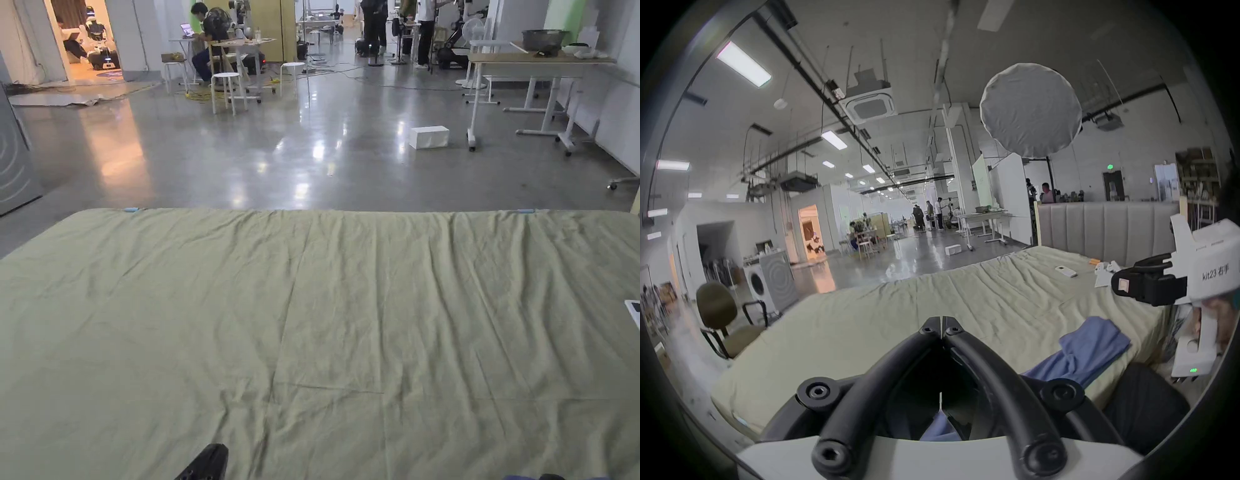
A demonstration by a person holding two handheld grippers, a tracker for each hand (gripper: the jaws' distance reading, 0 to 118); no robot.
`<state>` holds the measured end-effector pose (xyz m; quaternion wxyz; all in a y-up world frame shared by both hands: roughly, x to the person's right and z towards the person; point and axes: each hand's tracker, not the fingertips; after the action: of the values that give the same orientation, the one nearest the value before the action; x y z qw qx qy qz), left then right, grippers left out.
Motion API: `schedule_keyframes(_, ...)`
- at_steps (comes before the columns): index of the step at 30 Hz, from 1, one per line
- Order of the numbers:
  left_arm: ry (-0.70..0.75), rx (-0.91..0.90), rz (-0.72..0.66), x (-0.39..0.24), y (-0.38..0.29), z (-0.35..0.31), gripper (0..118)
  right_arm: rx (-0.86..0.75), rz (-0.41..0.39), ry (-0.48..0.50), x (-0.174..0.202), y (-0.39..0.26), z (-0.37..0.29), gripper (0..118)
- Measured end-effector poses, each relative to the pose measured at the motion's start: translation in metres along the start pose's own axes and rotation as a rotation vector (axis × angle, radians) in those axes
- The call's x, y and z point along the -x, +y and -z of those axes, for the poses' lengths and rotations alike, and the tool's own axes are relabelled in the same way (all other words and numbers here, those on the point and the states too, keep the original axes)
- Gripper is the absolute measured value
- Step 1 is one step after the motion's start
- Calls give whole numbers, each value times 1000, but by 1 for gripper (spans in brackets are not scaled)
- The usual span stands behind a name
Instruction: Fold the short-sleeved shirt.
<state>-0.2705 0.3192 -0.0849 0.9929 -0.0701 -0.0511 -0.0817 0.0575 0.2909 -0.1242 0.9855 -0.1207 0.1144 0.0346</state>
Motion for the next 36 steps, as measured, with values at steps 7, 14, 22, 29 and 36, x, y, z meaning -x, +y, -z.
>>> schedule_keyframes(7,3,33,-20,6,-5,-3,0,-57,-35,-40,1,4,-8,0)
schedule_keyframes(14,-27,53,-80,7,-11,-2,0,-33,-77,-55,7,1,-6,0)
schedule_keyframes(22,-32,82,-81,7,-13,4,0,-13,-29,-17,5,-3,-6,0)
schedule_keyframes(29,-29,152,-251,42,-28,14,0,23,35,-6,-8,-12,-8,0)
schedule_keyframes(36,78,337,-511,116,-75,54,49,87,73,10,-16,-19,-3,0)
